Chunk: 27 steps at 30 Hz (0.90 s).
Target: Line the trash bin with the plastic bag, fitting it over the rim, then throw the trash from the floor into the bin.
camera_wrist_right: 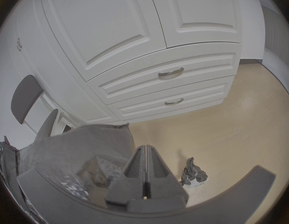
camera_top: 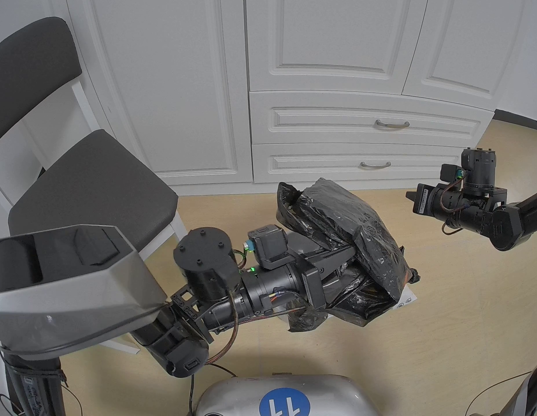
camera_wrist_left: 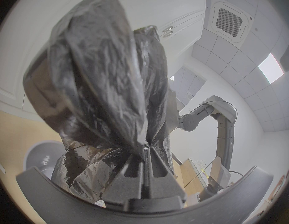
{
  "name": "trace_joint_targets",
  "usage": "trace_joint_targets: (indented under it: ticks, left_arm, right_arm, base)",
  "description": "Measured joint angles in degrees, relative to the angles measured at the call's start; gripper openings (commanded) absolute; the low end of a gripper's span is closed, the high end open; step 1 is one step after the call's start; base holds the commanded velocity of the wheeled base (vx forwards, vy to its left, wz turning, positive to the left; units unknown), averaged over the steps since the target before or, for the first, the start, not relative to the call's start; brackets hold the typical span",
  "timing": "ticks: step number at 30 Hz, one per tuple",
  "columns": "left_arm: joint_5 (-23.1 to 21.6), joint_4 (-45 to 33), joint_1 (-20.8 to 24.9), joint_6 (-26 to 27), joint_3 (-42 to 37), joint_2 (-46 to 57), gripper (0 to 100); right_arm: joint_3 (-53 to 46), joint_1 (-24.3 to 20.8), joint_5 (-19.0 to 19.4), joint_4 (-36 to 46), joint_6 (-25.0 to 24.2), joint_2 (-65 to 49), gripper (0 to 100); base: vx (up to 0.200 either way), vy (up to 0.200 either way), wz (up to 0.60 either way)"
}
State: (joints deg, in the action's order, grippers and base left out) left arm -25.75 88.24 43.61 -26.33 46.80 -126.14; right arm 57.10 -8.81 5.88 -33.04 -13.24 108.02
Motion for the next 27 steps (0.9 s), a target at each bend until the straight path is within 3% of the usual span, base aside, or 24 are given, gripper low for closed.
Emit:
trace_joint_targets:
  ticks: [16,27]
  left_arm:
    - [-1.0,-0.3,-0.4,-1.0,14.7,-5.6,0]
    - [-2.4,-0.2,-2.2,-1.1,15.5,-9.2,0]
  right_arm:
    - [-1.8,1.3,0.3,-6.2,0.1,0.6,0]
    - [-1.7,2.0,0.3,-6.3,0.0,0.7,0]
  base:
    - [0.000,0.000,0.00]
    - [0.000,0.000,0.00]
